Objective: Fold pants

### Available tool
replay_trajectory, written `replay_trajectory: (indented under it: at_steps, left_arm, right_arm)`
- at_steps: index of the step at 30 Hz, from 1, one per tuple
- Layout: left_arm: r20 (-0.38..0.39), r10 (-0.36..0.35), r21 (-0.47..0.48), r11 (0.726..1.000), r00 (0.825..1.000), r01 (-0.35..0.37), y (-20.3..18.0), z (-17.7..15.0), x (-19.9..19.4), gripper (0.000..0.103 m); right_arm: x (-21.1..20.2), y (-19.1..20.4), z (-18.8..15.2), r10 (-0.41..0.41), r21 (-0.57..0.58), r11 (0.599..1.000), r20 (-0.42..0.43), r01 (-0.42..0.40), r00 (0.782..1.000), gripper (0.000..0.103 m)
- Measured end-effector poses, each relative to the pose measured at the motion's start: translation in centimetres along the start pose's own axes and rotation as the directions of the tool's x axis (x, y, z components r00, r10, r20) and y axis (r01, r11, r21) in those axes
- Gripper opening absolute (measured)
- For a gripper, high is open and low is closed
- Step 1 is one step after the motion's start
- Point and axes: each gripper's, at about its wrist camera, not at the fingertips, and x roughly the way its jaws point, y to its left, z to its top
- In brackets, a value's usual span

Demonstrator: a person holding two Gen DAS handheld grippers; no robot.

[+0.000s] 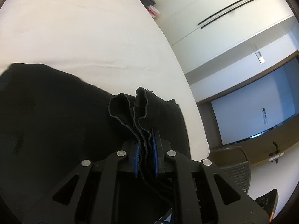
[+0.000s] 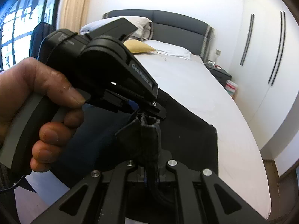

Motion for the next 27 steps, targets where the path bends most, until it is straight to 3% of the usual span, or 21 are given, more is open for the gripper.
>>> replay_trajectory:
  at_steps: [15,27]
  left_arm:
    - [0.024,0.124,-0.010,0.992,0.992,-0.124,5.4,-1.3,-2.6,0.010]
    - [0.027,0.194,-0.009,0.981,0.981,-0.194,6.7,-3.1,-0.9,0.010]
  right_arm:
    - [1.7,8.6,1.0,0.094,-0.116,0.988,-0.058,-0.101,0.994,0.007]
    - [2.4,10.0,0.4,0.144,-0.147,0.976,-0.099,-0.158,0.985,0.008]
